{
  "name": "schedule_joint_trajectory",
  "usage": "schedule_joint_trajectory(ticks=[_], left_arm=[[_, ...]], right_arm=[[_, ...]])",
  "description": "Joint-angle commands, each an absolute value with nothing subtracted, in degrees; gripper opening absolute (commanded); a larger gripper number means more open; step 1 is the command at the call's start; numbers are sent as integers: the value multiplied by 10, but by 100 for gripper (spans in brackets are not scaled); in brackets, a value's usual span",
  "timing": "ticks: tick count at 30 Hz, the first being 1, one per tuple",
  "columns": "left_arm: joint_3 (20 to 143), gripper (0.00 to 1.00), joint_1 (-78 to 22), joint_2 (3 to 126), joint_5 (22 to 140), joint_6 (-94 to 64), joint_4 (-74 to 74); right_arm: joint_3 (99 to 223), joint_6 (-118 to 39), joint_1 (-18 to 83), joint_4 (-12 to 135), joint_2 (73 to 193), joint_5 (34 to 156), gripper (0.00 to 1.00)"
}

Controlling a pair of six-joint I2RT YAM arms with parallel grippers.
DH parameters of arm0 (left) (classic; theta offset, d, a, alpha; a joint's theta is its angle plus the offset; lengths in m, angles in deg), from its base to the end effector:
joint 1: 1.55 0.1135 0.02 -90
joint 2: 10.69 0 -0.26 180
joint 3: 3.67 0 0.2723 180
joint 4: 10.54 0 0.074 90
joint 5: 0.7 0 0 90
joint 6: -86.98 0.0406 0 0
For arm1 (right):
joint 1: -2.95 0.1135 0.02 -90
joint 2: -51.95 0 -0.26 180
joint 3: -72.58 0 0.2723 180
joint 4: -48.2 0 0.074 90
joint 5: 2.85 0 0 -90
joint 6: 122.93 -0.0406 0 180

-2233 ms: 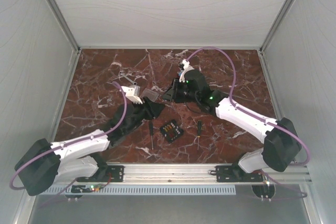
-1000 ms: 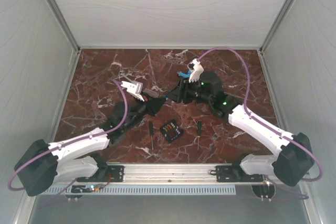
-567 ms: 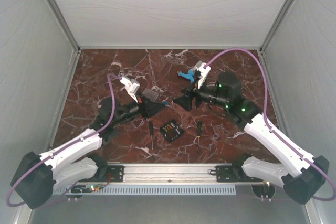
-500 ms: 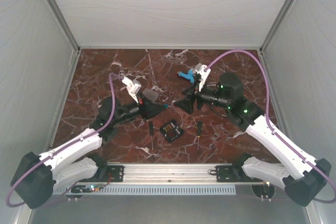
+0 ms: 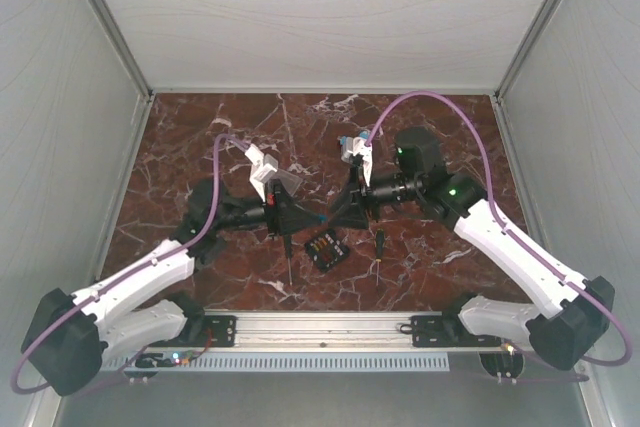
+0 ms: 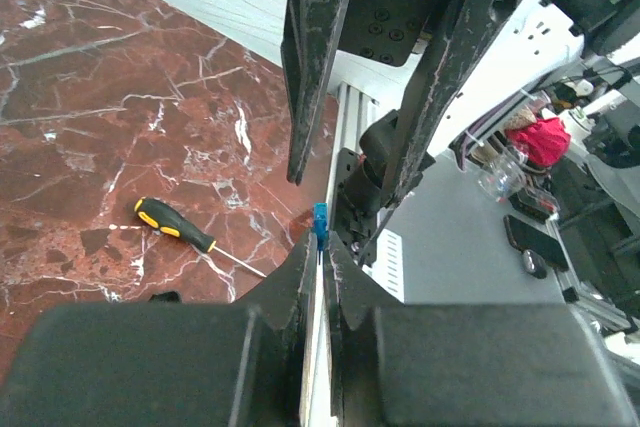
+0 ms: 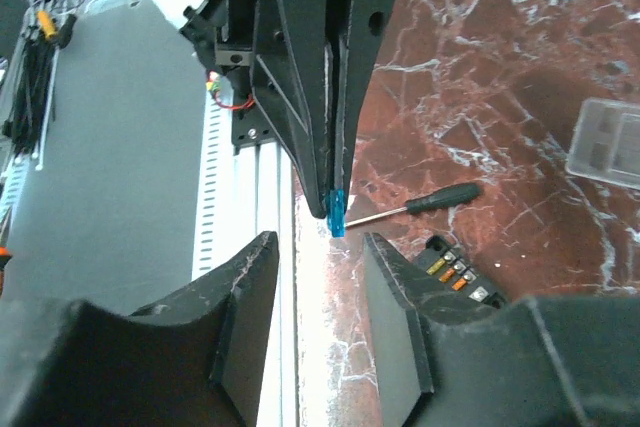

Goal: Snap on the fuse box
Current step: Pick up the fuse from the center of the board.

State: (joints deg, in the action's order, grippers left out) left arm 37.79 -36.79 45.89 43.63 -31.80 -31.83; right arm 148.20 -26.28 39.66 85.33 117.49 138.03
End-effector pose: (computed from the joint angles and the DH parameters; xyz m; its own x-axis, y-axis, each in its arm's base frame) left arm 0.1804 -0.1630 0.2705 -0.3968 -0.1316 -0.9084 0.9048 0.1107 -0.4113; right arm 0.1970 0.1861 0.3525 -0.2543 -0.2808 -0.9255 -0.9670 0.0607 0.2473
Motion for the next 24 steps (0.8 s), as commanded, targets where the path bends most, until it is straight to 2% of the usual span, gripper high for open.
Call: schedule_joint_trajectory(ticks=[1, 10, 24], left_arm=[[403, 0, -366, 463, 384, -315, -367], [407, 0, -373, 471, 367, -315, -375], [411, 0, -382, 476, 355, -311, -371]], right_arm=[[1502, -239, 397, 867, 1185, 1449, 35], [1514, -235, 401, 872, 1222, 1500, 21], [1515, -224, 407, 870, 1234, 1510, 6]])
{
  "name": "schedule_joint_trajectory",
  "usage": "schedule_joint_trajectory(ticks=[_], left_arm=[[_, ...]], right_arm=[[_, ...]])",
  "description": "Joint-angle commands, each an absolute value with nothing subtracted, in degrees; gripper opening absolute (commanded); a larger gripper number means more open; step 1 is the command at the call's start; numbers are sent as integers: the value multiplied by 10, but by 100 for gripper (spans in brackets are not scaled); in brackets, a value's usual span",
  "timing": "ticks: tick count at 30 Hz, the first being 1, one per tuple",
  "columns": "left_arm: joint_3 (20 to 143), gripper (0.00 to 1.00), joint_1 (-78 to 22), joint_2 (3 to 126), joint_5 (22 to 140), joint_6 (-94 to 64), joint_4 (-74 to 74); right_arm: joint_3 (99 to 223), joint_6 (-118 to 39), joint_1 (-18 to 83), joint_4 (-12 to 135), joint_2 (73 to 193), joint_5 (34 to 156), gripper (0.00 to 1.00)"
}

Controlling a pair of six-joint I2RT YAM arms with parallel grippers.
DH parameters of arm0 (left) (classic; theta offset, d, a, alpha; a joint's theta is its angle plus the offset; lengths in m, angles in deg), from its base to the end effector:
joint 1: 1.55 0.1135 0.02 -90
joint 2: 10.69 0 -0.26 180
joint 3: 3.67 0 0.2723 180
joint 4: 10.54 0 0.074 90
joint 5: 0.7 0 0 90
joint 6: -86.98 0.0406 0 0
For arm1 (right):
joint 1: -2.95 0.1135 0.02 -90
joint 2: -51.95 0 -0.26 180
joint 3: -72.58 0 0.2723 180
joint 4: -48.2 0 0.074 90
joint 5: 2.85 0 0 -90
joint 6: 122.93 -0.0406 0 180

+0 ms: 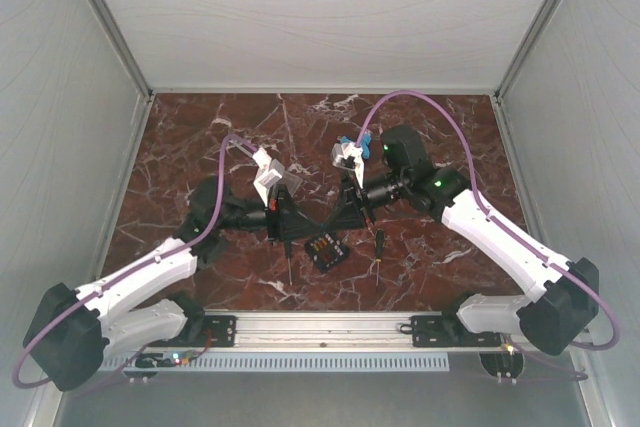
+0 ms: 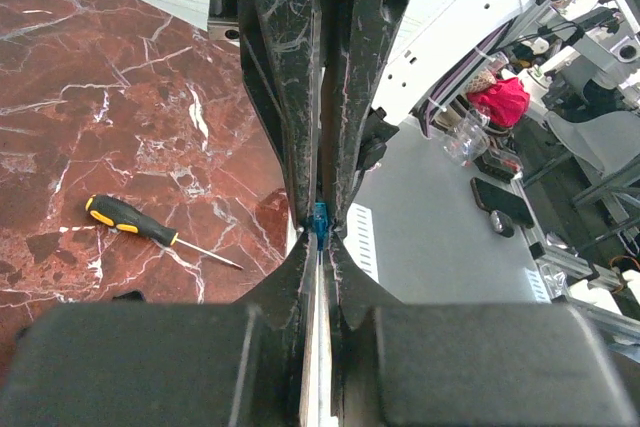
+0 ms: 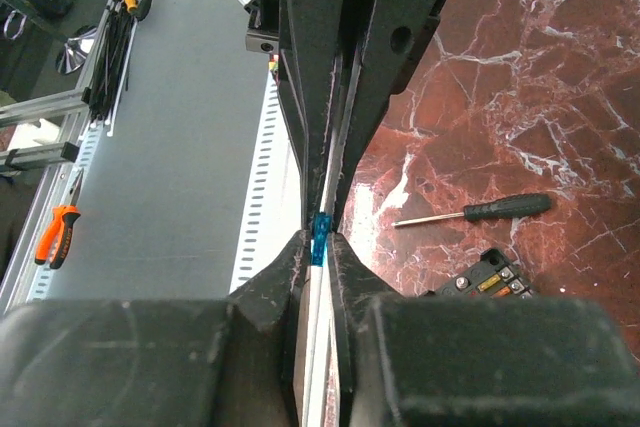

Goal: Snap on the fuse box
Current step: Pick up the fuse from the center of the board.

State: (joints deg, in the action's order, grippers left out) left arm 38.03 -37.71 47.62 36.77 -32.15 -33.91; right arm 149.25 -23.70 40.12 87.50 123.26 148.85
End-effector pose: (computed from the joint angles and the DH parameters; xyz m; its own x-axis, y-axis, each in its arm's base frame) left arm 0.1767 -0.1690 0.2685 -0.4015 -0.0734 -0.9129 0.9157 -0.0110 -0.4018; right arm 0.2056 0.2008 0.3332 -0.2998 -0.3228 -0.8977 -0.9286 -0.1168 0.3522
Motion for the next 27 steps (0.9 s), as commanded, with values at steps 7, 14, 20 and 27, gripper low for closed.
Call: schedule_joint_trajectory(ticks=[7, 14, 20, 27], left_arm=[[411, 3, -383, 478, 363, -313, -361], [374, 33, -382, 436, 488, -330, -292], [313, 47, -382, 390, 596, -388, -236], [290, 55, -382, 398, 682, -441, -139]], right_arm=[[1513, -215, 407, 881, 1226, 1498, 0], [1479, -275, 433, 891, 1205, 1293, 0], [1434, -342, 501, 877, 1185, 1076, 0], [1360, -411, 549, 836, 1173, 897, 0]])
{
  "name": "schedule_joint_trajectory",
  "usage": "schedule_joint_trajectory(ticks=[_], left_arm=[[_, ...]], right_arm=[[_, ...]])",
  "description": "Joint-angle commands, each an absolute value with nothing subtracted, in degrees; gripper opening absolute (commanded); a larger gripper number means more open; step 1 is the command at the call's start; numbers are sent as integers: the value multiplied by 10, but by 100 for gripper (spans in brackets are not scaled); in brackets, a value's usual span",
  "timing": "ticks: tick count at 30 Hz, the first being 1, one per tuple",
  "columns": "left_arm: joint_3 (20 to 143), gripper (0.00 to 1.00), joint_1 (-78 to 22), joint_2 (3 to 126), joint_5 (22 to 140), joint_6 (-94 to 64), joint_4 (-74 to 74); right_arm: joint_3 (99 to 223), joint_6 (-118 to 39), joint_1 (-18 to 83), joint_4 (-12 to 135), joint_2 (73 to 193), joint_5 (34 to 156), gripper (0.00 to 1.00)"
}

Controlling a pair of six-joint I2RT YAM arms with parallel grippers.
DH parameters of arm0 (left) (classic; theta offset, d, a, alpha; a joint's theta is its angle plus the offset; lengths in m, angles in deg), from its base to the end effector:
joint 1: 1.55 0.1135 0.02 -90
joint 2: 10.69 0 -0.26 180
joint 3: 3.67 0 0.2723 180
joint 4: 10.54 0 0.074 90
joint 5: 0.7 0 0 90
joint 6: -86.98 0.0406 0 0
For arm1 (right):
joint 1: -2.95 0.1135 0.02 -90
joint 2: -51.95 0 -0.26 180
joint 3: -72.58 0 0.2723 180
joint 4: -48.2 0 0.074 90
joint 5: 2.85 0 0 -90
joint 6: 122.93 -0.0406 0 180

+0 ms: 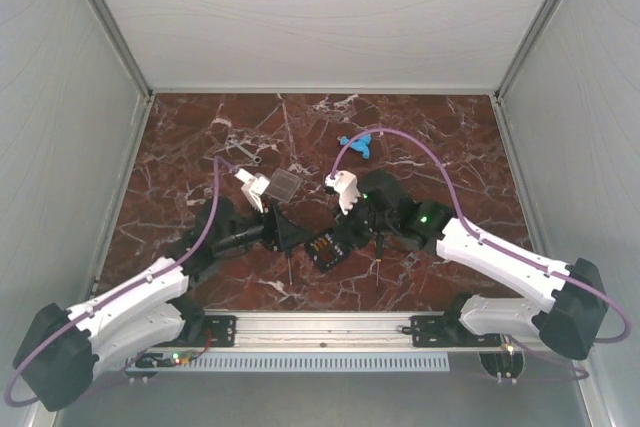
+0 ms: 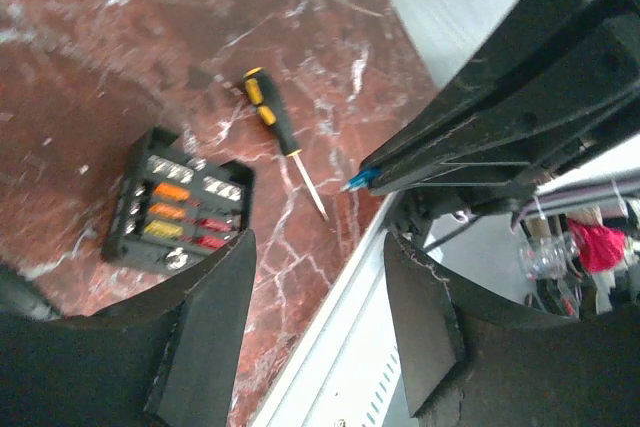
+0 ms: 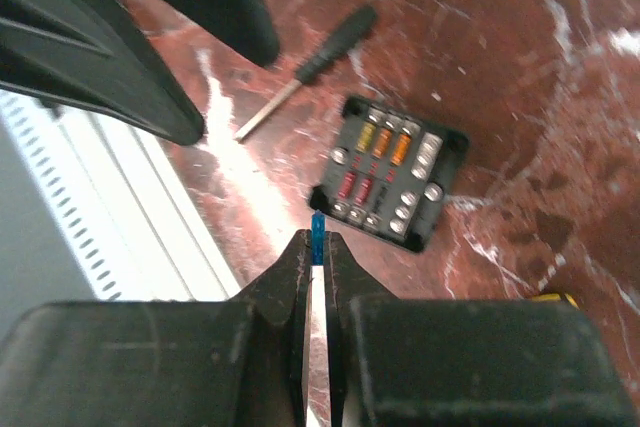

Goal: Snap on the fuse box
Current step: Pick up the fuse from the center of the board, then place the fuse in the fuse box base.

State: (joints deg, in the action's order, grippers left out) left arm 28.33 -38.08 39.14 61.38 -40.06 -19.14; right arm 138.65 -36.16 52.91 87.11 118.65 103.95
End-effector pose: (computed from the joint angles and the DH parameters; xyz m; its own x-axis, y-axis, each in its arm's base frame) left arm 0.1654 -0.1462 0.2112 -0.6434 -0.1858 -0.7426 0.6386 0.4047 -0.6545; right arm 0.1689 0.2192 0.2774 -0.4583 -0.4615 -0.7596 -0.8518 0.4720 0.2272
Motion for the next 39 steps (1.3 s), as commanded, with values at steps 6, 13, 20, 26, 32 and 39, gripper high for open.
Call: schedule_joint_trajectory(ticks=[6, 13, 20, 26, 32, 39], left_arm=[[291, 54, -383, 463, 684, -493, -111], [316, 47, -388, 570, 659, -519, -105], [346, 41, -396, 633, 662, -520, -85], [363, 37, -396, 665, 665, -522, -76], [371, 35, -397, 693, 664, -526, -75], [383, 34, -397, 720, 663, -528, -75]], right_arm=[[1306, -439, 582, 778, 1193, 831, 0], [1297, -449, 623, 755, 1248, 761, 0], [1297, -469, 644, 745, 1279, 731, 0], [1302, -481, 649, 750, 1309, 731, 0], [1301, -489, 652, 743, 1332, 730, 0], [1299, -496, 653, 731, 1341, 735, 0]])
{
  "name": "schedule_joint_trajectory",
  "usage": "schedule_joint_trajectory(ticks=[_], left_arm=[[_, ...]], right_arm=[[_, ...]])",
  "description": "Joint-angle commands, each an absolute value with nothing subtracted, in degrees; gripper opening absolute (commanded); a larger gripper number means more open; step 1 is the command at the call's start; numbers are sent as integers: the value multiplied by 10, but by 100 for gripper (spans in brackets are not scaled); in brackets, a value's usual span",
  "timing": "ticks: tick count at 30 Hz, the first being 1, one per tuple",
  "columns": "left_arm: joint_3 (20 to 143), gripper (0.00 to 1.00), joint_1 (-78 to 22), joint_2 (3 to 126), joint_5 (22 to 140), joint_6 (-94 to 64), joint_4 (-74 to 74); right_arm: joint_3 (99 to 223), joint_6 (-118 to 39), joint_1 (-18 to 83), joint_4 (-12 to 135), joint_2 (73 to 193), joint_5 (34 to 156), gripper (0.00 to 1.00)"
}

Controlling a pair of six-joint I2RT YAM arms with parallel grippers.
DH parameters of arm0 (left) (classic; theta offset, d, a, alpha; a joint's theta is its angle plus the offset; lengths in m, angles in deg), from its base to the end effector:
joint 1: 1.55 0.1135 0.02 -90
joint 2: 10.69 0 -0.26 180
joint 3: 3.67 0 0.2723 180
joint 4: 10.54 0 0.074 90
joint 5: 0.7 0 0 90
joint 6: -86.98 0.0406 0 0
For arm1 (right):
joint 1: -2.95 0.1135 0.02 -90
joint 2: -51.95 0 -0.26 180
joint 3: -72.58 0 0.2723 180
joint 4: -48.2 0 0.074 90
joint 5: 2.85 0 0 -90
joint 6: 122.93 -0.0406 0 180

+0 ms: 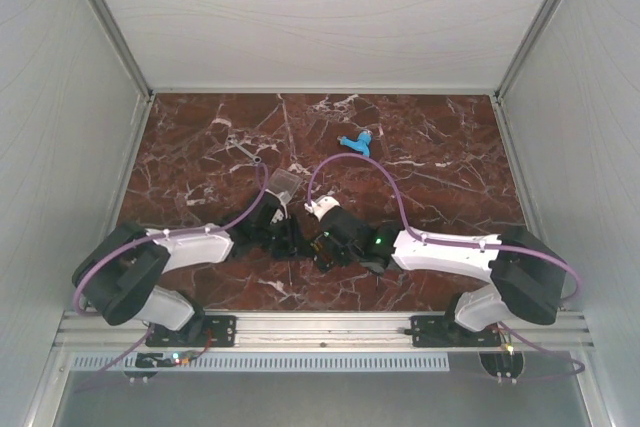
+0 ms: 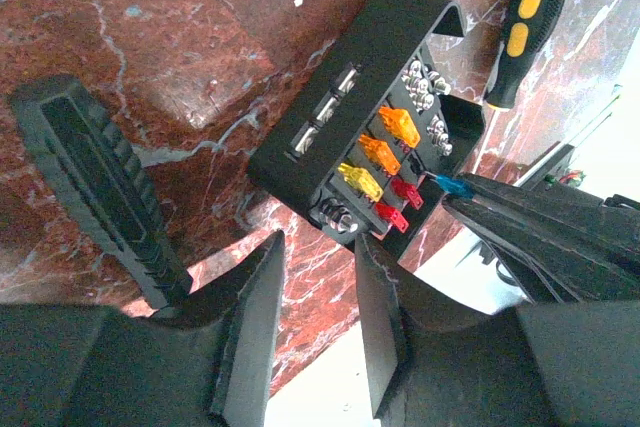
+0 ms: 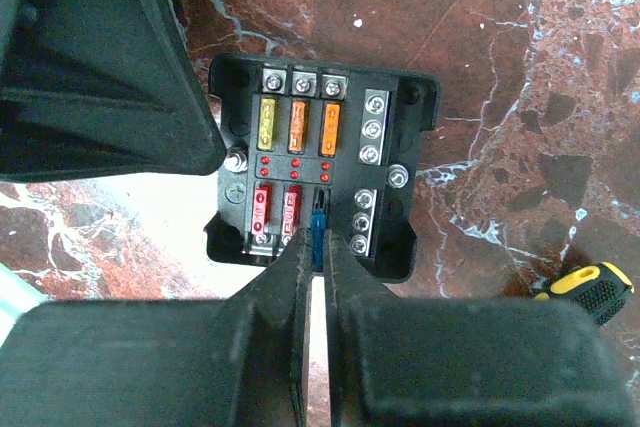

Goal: Snap on the fuse box
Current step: Place the fuse in the fuse box base.

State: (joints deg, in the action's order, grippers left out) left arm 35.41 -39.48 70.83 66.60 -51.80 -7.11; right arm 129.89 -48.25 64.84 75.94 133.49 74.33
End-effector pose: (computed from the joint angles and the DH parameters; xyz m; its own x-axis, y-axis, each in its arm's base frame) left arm 0.1956 -0.1723 0.1069 -0.9590 -0.1324 -0.2505 0.0875 0.7025 -0.7063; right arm 0.1493 0.2604 0.1694 -0.5682 -0.5168 -0.6404 -0.6693 0.7430 -0.0058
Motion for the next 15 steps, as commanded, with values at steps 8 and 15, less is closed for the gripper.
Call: schedule_joint_trajectory(ticks=[8, 15], left_arm=[[389, 33, -397, 741, 662, -530, -76], [390, 32, -397, 750, 661, -533, -77]], right_arm=[[1300, -501, 653, 732, 1356, 729, 0], [1305, -507, 655, 748, 1368, 714, 0]])
